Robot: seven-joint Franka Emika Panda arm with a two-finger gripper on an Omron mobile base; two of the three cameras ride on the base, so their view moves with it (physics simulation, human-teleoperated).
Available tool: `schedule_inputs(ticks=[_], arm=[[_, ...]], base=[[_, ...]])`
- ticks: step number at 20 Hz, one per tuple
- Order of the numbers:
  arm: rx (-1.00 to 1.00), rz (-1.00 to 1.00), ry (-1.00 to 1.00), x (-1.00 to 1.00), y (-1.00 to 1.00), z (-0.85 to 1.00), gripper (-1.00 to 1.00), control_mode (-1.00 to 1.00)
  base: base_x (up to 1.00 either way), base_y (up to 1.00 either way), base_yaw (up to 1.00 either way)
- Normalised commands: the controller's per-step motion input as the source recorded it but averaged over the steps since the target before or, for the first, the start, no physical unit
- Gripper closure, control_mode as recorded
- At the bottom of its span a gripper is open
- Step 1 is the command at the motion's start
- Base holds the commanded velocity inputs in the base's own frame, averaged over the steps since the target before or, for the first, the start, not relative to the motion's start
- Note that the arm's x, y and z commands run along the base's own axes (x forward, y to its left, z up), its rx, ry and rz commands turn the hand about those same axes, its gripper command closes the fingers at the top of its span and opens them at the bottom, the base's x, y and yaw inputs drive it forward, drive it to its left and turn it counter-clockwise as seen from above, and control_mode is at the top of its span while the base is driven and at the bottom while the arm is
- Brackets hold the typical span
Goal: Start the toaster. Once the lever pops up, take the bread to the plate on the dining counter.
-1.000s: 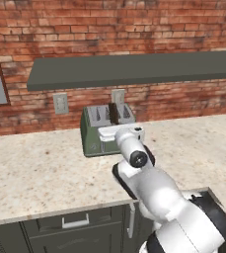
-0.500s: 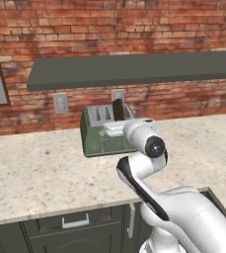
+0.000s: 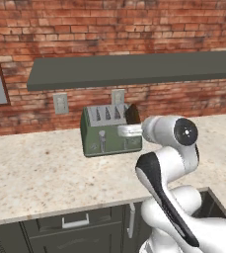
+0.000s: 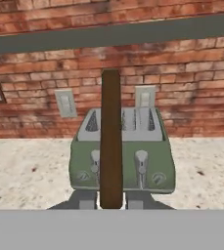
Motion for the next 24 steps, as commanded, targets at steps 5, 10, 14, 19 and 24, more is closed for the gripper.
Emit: schedule_inputs(ticks=[5, 10, 14, 19, 24], arm=[[0.0, -0.05, 0.25, -0.95, -0.33, 0.18, 1.0, -1.0], [0.0, -0.03, 0.26, -0.8, -0.2, 0.09, 1.0, -1.0], [-0.01, 0.0, 0.14, -0.61, -0.11, 0.0, 1.0, -1.0], [-0.01, 0.0, 0.0, -0.24, -0.26, 0.0, 1.0, -1.0], [-0.02, 0.0, 0.0, -0.06, -0.37, 0.0, 1.0, -1.0]], base=[[0.0, 0.0, 0.0], [0.0, 0.0, 0.0], [0.0, 0.0, 0.0], [0.0, 0.0, 0.0], [0.0, 0.0, 0.0]])
